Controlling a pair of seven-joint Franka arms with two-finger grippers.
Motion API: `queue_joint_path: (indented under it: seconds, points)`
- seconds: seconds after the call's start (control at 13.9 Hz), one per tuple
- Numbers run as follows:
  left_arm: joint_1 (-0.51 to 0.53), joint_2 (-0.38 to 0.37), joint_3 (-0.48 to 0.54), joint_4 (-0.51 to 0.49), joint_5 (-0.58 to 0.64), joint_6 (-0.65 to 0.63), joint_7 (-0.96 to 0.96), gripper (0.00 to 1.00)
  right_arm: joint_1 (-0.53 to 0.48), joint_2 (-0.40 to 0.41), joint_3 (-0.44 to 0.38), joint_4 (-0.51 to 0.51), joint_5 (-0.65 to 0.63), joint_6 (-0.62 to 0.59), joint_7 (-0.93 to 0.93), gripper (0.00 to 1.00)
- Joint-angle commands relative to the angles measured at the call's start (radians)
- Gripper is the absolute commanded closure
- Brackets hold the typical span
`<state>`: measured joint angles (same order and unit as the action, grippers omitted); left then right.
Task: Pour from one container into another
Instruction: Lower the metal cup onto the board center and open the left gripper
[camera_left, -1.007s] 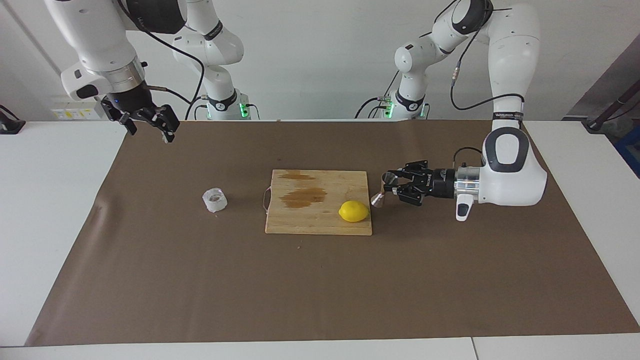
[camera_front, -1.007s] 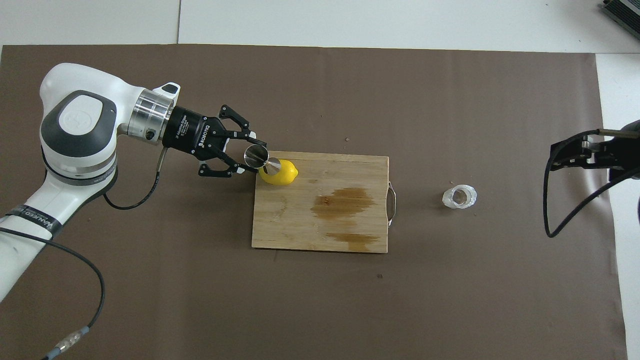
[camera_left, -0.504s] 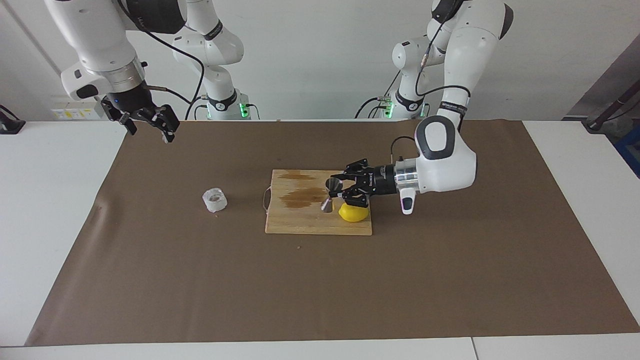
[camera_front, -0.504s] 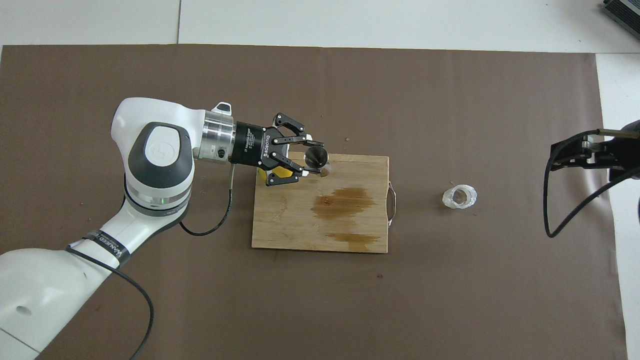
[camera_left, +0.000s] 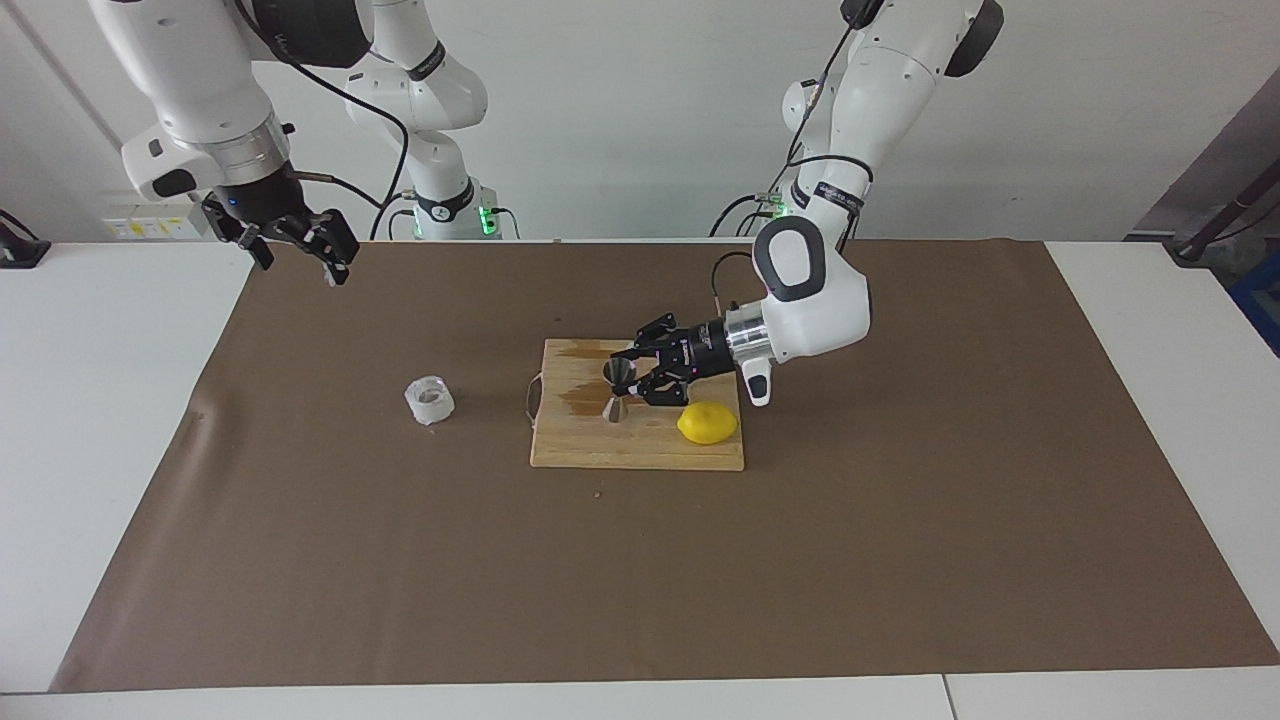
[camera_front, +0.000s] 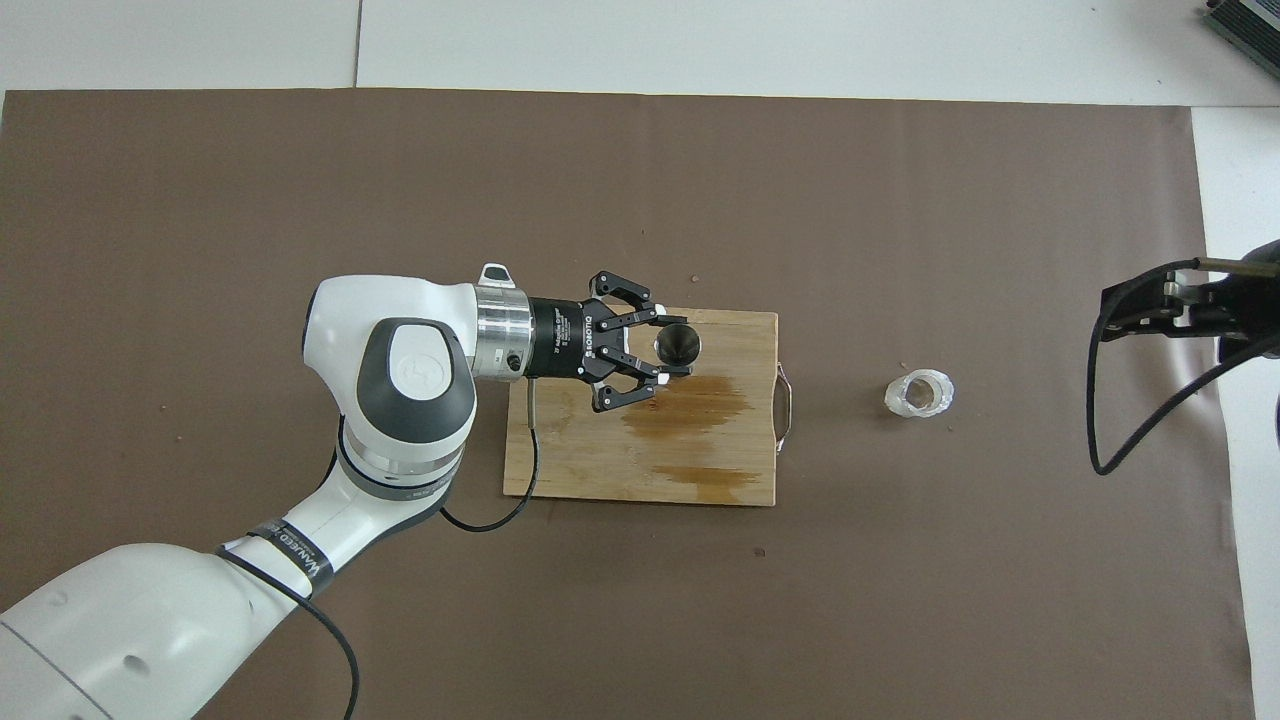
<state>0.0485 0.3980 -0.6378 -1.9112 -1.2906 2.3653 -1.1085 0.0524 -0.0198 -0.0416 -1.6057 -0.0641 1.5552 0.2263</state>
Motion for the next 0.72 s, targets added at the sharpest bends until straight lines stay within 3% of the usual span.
queue_joint_path:
  seconds: [0.0, 0.29, 0.36, 0.43, 0.58, 0.65]
  points:
    - [-0.022, -0.051, 0.020, -0.058, -0.038, 0.044, 0.022, 1.00, -0.009, -0.011, 0.002, -0.013, 0.013, 0.011, -0.024, 0.00]
    - [-0.024, -0.057, 0.020, -0.089, -0.033, 0.064, 0.059, 1.00, -0.009, -0.011, 0.002, -0.013, 0.012, 0.011, -0.024, 0.00]
    - [-0.022, -0.057, 0.020, -0.091, -0.032, 0.068, 0.059, 0.91, -0.009, -0.011, 0.002, -0.013, 0.012, 0.011, -0.024, 0.00]
    - [-0.021, -0.057, 0.020, -0.089, -0.029, 0.068, 0.059, 0.70, -0.009, -0.011, 0.002, -0.013, 0.012, 0.011, -0.024, 0.00]
    - [-0.019, -0.057, 0.020, -0.089, -0.018, 0.066, 0.059, 0.07, -0.009, -0.011, 0.002, -0.013, 0.012, 0.011, -0.024, 0.00]
    - [-0.018, -0.059, 0.020, -0.089, -0.010, 0.061, 0.062, 0.00, -0.009, -0.011, 0.002, -0.013, 0.013, 0.011, -0.024, 0.00]
